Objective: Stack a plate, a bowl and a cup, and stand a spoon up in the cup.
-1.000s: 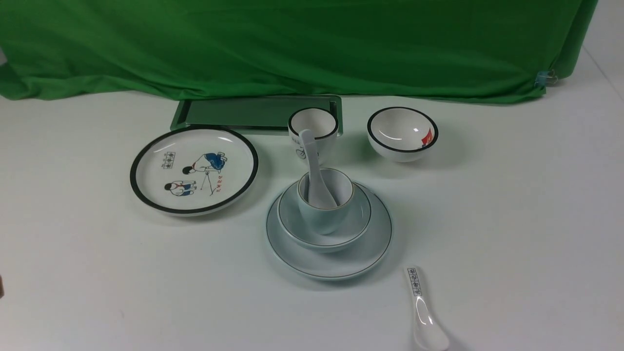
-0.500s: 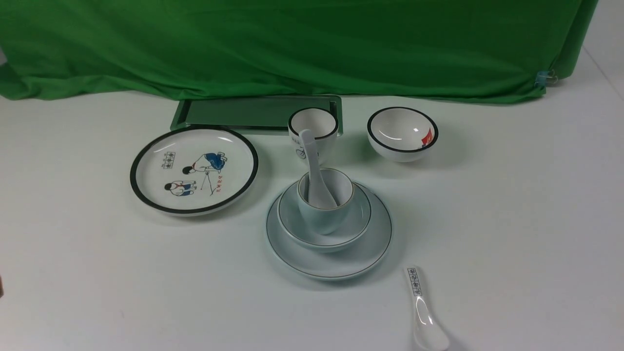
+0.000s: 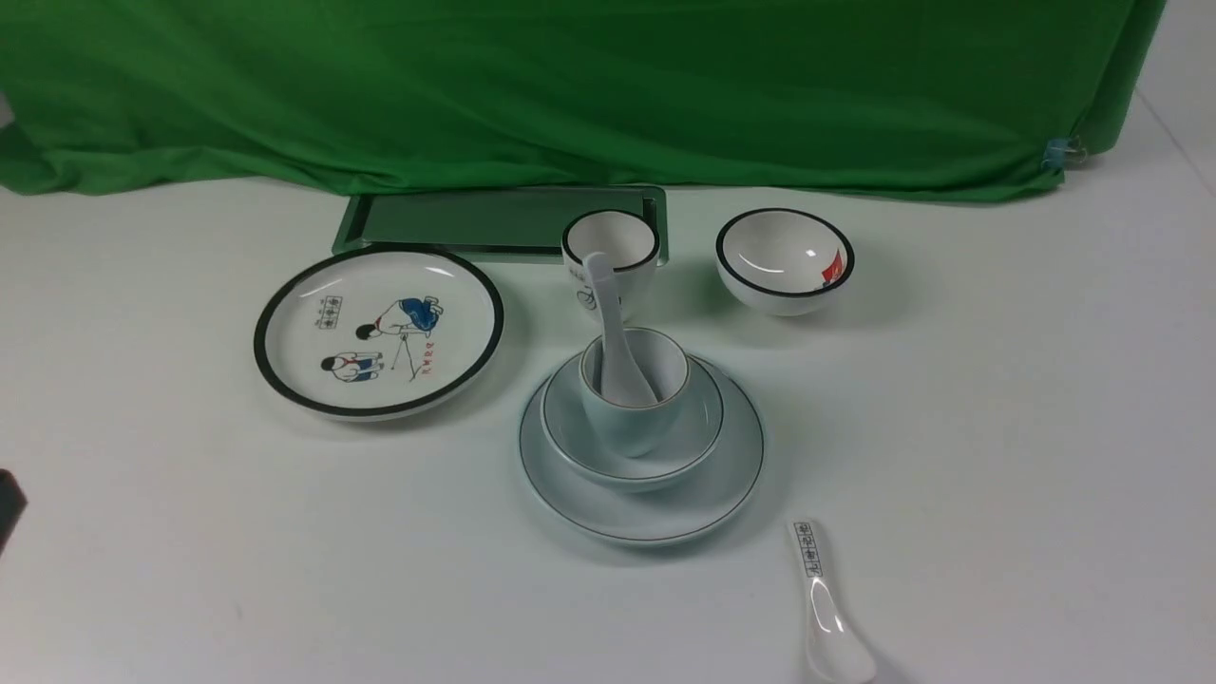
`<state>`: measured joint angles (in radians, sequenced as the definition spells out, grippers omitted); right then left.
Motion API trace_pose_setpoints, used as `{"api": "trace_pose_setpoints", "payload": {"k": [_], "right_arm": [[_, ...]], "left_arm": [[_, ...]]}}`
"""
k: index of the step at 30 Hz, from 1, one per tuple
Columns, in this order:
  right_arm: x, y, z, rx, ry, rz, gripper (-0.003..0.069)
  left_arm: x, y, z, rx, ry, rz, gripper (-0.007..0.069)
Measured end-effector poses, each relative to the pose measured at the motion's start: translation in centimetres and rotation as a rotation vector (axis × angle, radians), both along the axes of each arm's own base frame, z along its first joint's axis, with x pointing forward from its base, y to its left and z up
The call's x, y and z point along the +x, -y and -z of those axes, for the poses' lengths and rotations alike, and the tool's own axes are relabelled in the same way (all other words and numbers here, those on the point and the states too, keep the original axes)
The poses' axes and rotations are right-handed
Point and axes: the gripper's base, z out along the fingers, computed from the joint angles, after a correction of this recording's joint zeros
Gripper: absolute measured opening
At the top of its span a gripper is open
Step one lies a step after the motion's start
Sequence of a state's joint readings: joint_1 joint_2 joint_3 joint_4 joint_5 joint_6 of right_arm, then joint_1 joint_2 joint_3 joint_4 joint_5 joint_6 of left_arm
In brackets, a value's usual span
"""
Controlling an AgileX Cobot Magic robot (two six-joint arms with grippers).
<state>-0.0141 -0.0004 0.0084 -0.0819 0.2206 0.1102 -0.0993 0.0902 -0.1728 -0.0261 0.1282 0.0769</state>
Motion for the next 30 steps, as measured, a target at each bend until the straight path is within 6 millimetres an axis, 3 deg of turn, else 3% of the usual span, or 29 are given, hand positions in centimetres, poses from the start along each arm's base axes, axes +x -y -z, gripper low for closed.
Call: {"api": "trace_pose_setpoints", "payload": {"k": [5, 6, 11, 30], "right_arm": [[0.0, 0.0, 0.0, 0.0, 0.0, 0.0, 0.0108], [0.0, 0.0, 0.0, 0.0, 0.0, 0.0, 0.0114], [0.0, 0.0, 0.0, 0.0, 0.0, -0.001, 0.0138], [0.0, 0.0, 0.0, 0.0, 0.0, -0.001, 0.0176]], "left_arm": [[-0.2, -0.7, 3.3, -0.062, -0.026, -0.126, -0.0031], [0.0, -0.8, 4.8, -0.089, -0.071, -0.15, -0.0031], [0.0, -0.8, 6.3, -0.093, -0.18, -0.153, -0.0031], [0.0, -1.0, 6.4, -0.026, -0.191, -0.175, -0.0031]]}}
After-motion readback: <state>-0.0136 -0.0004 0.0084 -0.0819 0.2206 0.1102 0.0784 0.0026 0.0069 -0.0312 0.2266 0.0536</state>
